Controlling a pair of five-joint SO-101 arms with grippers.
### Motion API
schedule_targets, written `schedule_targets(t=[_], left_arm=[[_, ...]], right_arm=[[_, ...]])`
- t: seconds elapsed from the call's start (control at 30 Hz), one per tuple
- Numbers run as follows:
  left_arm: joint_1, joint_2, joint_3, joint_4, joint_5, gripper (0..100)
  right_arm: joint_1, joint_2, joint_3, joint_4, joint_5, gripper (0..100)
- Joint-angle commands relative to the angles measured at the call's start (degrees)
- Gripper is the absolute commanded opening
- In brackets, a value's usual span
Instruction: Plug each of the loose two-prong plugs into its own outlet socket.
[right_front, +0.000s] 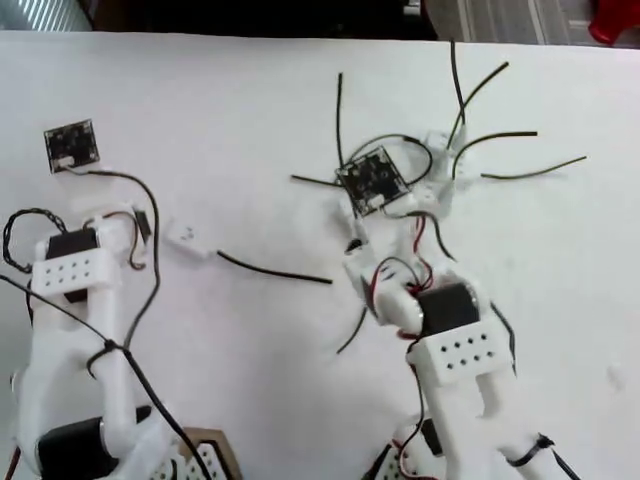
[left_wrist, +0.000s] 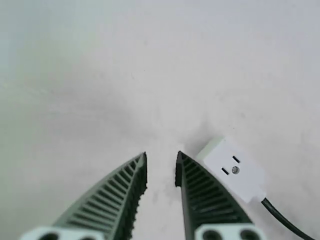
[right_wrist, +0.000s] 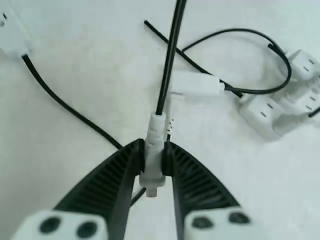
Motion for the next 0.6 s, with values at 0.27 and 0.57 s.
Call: schedule_targets(t=[0.27,0.57], left_arm=[[12.2,-2.4,-0.4,-2.5,-3.7,11],[21.3,-2.7,-0.8,-2.7,-6.0,11]], right_arm=[[-9.4,-1.9,12.7,-24.1,-9.7,1.6],[-16.3,-2.0,13.8,-26.2,-13.8,1.6]])
